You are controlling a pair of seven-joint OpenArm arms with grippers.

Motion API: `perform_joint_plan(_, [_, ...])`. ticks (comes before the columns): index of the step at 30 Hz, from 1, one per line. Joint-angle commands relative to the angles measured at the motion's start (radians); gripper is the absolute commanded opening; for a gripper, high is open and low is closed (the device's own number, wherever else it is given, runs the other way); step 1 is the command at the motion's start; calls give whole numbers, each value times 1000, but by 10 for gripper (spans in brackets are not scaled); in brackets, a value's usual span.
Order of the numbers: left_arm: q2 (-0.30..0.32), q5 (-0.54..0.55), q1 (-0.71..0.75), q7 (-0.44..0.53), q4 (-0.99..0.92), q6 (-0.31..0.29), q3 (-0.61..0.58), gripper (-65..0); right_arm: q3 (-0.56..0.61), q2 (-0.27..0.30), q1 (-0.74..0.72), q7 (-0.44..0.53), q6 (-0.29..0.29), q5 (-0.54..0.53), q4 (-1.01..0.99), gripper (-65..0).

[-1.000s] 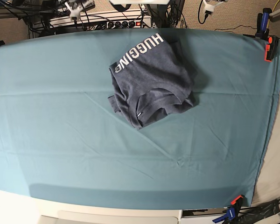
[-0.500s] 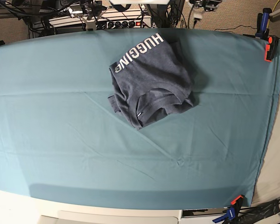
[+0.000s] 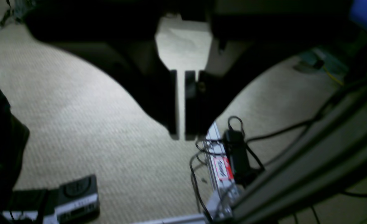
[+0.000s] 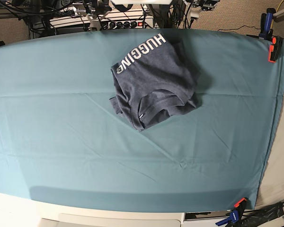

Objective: Fold the T-shirt properly

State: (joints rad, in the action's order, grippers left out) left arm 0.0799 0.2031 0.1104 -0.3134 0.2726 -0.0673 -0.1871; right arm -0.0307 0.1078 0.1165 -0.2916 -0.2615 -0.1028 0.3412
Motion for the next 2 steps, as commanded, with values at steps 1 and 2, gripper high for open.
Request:
perform_joint_plan(1, [2,2,3,-2,1,1,0,-650,-1,1,0,16,-3,2,4,-605])
perform_joint_plan(2, [2,2,3,-1,1,1,0,-650,-1,-3,0,23,-3,2,4,-605])
